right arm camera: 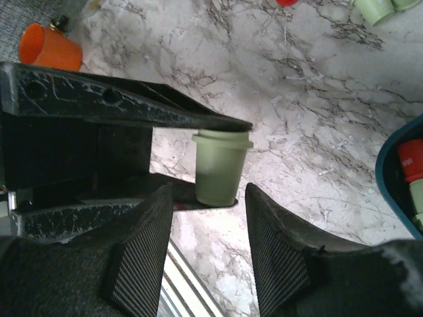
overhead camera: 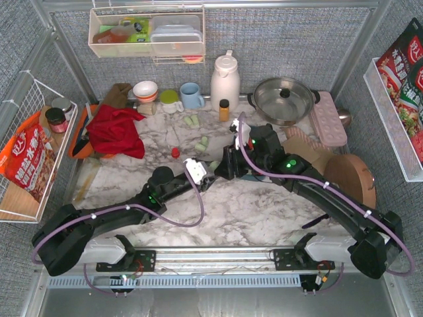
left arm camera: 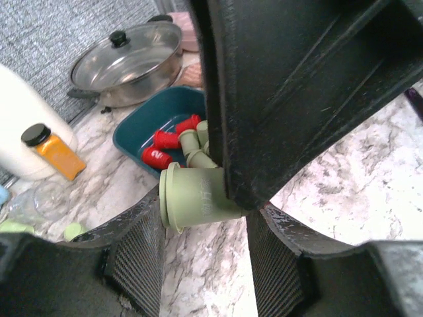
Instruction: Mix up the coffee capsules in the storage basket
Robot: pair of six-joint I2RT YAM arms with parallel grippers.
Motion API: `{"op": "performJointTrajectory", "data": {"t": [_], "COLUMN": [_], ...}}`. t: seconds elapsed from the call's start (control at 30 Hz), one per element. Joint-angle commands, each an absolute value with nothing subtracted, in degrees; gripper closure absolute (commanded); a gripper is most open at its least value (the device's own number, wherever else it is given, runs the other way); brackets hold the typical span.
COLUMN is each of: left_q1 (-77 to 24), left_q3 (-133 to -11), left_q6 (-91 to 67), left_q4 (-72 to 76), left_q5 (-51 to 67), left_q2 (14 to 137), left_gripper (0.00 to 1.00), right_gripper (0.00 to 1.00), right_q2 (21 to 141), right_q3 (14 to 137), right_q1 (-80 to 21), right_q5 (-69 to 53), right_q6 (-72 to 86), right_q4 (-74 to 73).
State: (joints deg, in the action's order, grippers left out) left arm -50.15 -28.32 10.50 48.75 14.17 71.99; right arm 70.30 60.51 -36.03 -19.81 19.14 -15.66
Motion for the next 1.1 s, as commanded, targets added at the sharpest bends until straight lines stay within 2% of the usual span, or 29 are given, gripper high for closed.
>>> {"op": "performJointTrajectory", "data": {"t": [0.0,0.17,0.4,0.47,0.57,0.63,0.67,0.7,0.8,1.07], "left_q1": [-50.80,-50.88,-51.20,-51.31,-51.34,-51.34,-51.33,-51.33,-51.33,-51.37], "left_q3": [-27.99,-27.42,-27.29,-27.25,-27.11,-26.92,-26.78,-26.70,-26.08,-20.66], "left_q6": [10.41,10.38,9.55,9.18,8.39,7.53,7.26,7.03,5.71,3.72], "left_q4": [54.27,54.71,55.70,55.89,55.81,55.74,55.68,55.42,54.07,52.26], "left_q5": [15.98,15.99,16.35,16.31,15.05,12.68,11.26,9.78,5.88,-1.57], "left_q2": [71.93,71.39,70.67,70.68,70.81,71.04,71.21,71.39,70.94,64.78], "left_gripper": [0.71,0.71,0.71,0.71,0.68,0.48,0.18,0.03,0.01,0.01], "right_gripper": [0.48,0.48,0.50,0.56,0.72,0.81,0.85,0.89,1.00,1.00], "right_q2": [69.16,67.97,72.32,73.28,73.94,74.16,74.36,74.54,75.49,81.72], "right_q3": [61.55,61.69,61.66,61.78,61.91,61.99,61.97,61.96,62.09,59.75], "right_q1": [-36.90,-36.92,-38.43,-38.88,-38.97,-38.99,-38.89,-38.84,-38.09,-32.58], "right_q5": [-18.42,-15.30,-15.82,-15.95,-15.64,-14.57,-13.49,-11.86,-4.89,14.01], "right_q6": [19.01,18.61,19.16,19.24,19.67,19.71,19.65,19.48,18.49,14.57], "right_q4": [-15.37,-16.47,-15.60,-15.26,-14.75,-14.96,-15.21,-15.72,-17.82,-19.80]}}
